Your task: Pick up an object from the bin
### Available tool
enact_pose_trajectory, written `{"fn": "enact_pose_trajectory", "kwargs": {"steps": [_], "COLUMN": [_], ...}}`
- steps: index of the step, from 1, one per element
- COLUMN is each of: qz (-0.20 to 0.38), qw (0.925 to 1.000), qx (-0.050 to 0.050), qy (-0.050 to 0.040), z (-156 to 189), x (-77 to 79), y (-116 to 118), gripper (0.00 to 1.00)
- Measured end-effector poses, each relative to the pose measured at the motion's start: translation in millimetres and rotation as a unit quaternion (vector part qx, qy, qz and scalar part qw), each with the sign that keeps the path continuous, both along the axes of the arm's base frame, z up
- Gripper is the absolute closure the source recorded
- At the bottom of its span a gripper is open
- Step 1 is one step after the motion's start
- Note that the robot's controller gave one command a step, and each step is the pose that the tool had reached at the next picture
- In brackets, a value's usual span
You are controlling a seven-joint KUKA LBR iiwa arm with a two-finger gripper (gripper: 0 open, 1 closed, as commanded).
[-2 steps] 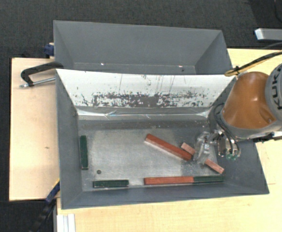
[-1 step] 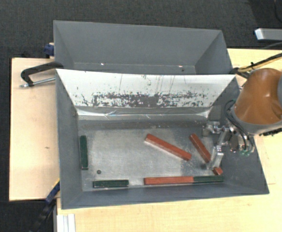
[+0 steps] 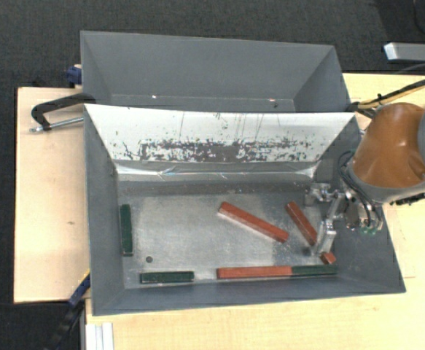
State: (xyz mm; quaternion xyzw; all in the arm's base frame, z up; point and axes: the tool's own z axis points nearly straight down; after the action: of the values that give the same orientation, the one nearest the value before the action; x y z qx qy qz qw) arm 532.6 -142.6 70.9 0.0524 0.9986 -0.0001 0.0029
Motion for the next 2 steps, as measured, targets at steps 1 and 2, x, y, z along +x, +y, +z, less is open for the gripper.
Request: {"fn": "enact_pose_trajectory", "kwargs": {"steps": [1,2], "qz": [0.024,0.024], "qw": [0.9997,0.9997], "qx": [0.002,0.002], "qy": [0.0019,0.0019], "z": [0.1,0.1], "x": [-3.2,-3.2], "y": [40.9,41.0], "gripper": [1.00,1.00]}}
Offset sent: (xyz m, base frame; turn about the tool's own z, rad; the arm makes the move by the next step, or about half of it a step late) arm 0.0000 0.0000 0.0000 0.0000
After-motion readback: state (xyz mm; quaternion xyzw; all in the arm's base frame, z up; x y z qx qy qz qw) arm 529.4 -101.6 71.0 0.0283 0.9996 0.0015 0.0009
